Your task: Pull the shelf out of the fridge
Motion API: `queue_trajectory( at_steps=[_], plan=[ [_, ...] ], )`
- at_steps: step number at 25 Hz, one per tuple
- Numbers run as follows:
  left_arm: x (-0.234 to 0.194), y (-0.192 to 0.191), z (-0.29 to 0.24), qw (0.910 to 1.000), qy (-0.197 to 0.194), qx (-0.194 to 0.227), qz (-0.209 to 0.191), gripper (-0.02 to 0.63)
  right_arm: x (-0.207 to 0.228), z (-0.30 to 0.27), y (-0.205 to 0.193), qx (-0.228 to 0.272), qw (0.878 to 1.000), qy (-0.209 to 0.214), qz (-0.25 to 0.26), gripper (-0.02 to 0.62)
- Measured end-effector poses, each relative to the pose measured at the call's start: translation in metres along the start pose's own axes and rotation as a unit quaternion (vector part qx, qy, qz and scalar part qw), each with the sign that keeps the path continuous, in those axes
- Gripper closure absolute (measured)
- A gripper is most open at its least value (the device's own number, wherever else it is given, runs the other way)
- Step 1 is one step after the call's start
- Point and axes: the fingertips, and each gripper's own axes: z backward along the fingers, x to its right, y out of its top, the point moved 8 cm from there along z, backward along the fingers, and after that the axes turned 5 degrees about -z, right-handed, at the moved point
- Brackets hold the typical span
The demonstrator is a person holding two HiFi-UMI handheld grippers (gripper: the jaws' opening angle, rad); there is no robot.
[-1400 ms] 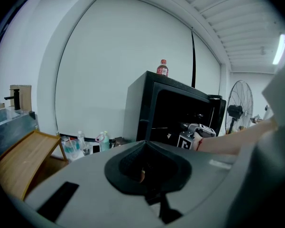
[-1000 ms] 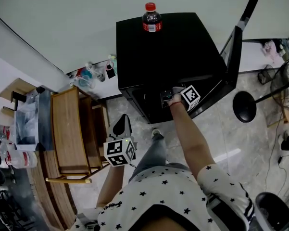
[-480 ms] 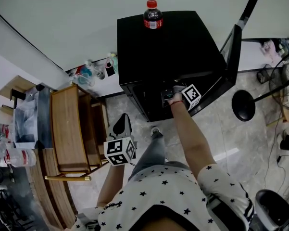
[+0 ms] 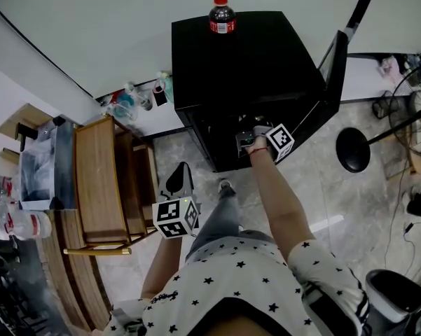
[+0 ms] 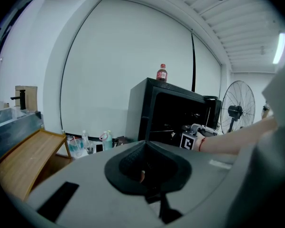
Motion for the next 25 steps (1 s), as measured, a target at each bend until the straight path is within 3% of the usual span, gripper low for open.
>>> queue_trajectory(
  at_steps=[25],
  plan=[
    [0.025, -0.019, 0.056, 1.0, -0.001, 0.009, 0.0, 0.594, -0.009, 0.079, -0.009, -0.007, 1.0, -0.001, -0.002, 0.581]
  ],
)
